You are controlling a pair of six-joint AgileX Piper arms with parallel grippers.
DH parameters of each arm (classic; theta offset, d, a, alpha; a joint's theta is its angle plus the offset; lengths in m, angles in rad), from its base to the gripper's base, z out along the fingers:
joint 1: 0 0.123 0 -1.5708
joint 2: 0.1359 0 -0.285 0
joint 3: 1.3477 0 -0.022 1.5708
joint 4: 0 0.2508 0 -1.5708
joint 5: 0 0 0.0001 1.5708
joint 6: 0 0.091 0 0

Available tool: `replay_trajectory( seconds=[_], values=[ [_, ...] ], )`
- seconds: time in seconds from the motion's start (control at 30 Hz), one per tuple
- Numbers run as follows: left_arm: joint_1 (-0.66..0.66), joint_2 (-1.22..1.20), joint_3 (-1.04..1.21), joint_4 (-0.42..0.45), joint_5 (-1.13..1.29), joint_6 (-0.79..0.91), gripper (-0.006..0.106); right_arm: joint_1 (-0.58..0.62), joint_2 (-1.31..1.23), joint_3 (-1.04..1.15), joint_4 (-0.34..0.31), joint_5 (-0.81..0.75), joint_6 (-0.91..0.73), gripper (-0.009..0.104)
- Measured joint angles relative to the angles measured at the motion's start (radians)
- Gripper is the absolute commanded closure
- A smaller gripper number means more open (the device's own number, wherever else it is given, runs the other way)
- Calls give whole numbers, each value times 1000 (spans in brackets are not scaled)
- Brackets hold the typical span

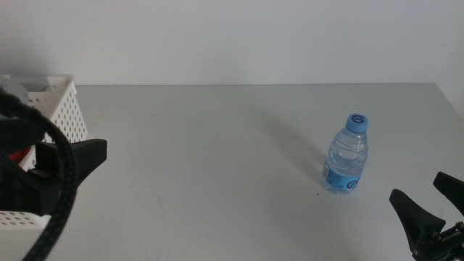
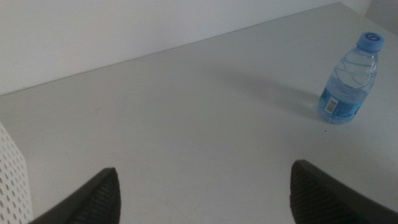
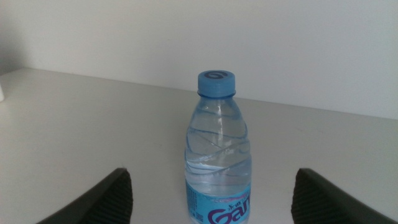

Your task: Use arms to grab the bottles and put them into the dustbin to the left of the table.

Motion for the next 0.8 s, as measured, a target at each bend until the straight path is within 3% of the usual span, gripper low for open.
replay_trajectory(
  seconds=[0.2,0.6,0.8],
  values=[
    [0,0,0,0,0,0,7,0,160,-4,-4,-160,-50,29],
    [0,0,0,0,0,0,7,0,412,-103,-4,-168,-67,4],
    [0,0,0,0,0,0,7,0,482,-195,-38,-172,-66,2]
  ],
)
